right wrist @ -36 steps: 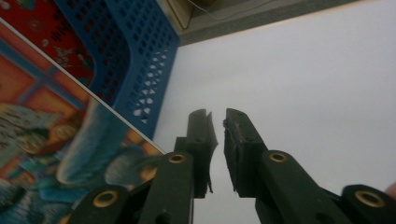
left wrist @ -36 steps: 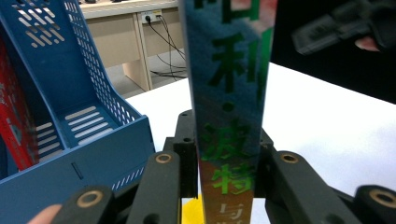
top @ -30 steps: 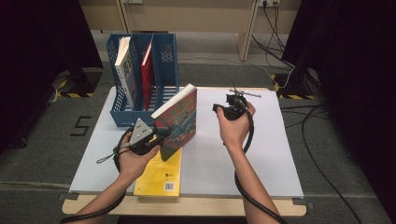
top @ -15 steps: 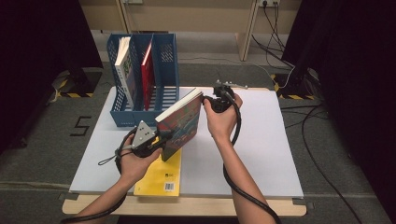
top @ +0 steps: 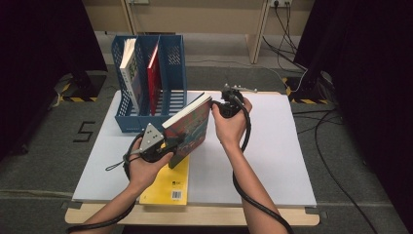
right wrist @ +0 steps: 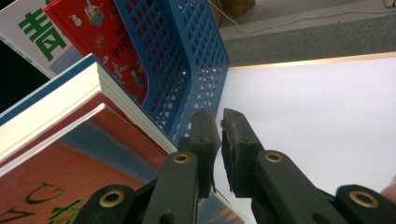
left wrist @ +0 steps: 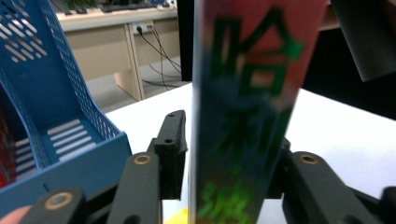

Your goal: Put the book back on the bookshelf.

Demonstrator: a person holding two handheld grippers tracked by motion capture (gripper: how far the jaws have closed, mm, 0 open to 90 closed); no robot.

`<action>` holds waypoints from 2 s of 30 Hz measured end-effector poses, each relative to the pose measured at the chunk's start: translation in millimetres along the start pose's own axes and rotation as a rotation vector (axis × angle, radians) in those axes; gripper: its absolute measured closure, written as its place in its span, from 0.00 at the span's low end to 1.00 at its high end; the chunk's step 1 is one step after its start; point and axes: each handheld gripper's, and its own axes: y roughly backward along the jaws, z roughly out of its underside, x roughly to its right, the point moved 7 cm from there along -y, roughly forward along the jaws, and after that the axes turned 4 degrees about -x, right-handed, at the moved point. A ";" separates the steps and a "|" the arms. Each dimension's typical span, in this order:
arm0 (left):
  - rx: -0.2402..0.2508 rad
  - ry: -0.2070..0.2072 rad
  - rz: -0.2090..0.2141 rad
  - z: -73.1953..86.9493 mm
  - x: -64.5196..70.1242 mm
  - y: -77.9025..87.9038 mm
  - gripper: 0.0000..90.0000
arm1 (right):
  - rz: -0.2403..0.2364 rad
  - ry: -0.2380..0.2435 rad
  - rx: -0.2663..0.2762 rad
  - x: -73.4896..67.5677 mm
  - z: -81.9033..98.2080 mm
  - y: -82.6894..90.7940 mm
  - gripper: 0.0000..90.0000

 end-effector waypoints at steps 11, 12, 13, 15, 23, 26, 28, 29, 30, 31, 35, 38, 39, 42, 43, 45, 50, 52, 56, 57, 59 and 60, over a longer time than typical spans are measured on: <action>0.031 0.007 -0.023 -3.0 2.2 -6.5 0.70 | 0.002 0.004 -0.002 -0.5 -0.9 1.9 0.92; 0.033 0.011 -0.023 -3.8 2.4 -7.3 0.70 | 0.001 0.002 -0.002 -0.6 -1.0 1.9 0.92; 0.038 0.012 -0.025 -5.6 2.1 -8.5 0.71 | 0.000 0.001 -0.002 -0.8 -1.0 1.8 0.92; 0.040 0.013 -0.024 -7.7 2.3 -10.2 0.72 | -0.001 -0.003 -0.003 -1.1 -1.3 1.1 0.92; 0.037 -0.012 -0.043 -7.9 0.2 -15.0 0.79 | 0.002 0.007 -0.003 -2.4 -2.4 0.5 0.92; 0.038 -0.019 -0.041 -8.2 -0.8 -15.3 0.81 | -0.003 0.009 -0.002 -2.2 -2.8 2.2 0.89; 0.039 -0.015 -0.041 -8.3 -2.0 -15.6 0.82 | -0.014 0.006 -0.005 -2.9 -1.9 4.6 0.88; 0.041 -0.012 -0.040 -8.4 -2.5 -15.7 0.82 | -0.013 0.012 -0.003 -2.2 -1.1 6.1 0.88; 0.040 -0.012 -0.038 -8.3 -3.1 -15.6 0.82 | -0.017 0.009 -0.004 -1.9 -0.1 8.0 0.88; 0.041 -0.011 -0.036 -8.3 -3.7 -15.5 0.82 | -0.015 0.012 -0.001 -0.3 0.9 9.9 0.87; 0.045 0.000 -0.027 -8.4 -5.2 -15.3 0.82 | 0.010 0.016 -0.008 13.8 8.1 18.1 0.83; 0.043 0.006 -0.025 -9.2 -6.6 -16.1 0.82 | 0.030 0.016 -0.028 30.5 17.9 21.8 0.79; 0.040 0.007 -0.025 -9.4 -7.2 -16.2 0.82 | 0.036 0.015 -0.041 36.2 22.1 22.8 0.78; 0.037 0.017 -0.026 -9.9 -8.6 -16.6 0.82 | 0.056 -0.003 -0.062 51.6 35.7 25.8 0.78; 0.037 0.018 -0.025 -9.9 -8.8 -16.7 0.82 | 0.060 -0.002 -0.065 56.2 39.4 26.5 0.78; 0.039 0.025 -0.024 -10.3 -9.6 -16.9 0.82 | 0.067 -0.008 -0.068 63.7 45.2 28.4 0.77; 0.031 0.031 -0.020 -11.5 -11.9 -17.9 0.82 | 0.085 -0.030 -0.084 82.3 62.5 34.3 0.77; 0.029 0.035 -0.019 -12.1 -12.7 -18.5 0.82 | 0.091 -0.037 -0.087 88.7 68.1 37.3 0.77; 0.021 0.031 -0.018 -13.5 -13.1 -19.1 0.83 | 0.107 -0.051 -0.083 101.9 77.6 44.7 0.77; 0.018 0.028 -0.017 -13.8 -12.9 -19.1 0.83 | 0.109 -0.048 -0.079 104.7 78.8 45.8 0.77; 0.017 0.027 -0.015 -14.3 -12.6 -19.2 0.83 | 0.110 -0.061 -0.080 106.2 80.4 47.2 0.77; 0.015 0.027 -0.014 -14.8 -12.3 -19.3 0.83 | 0.117 -0.069 -0.075 113.5 85.5 51.4 0.76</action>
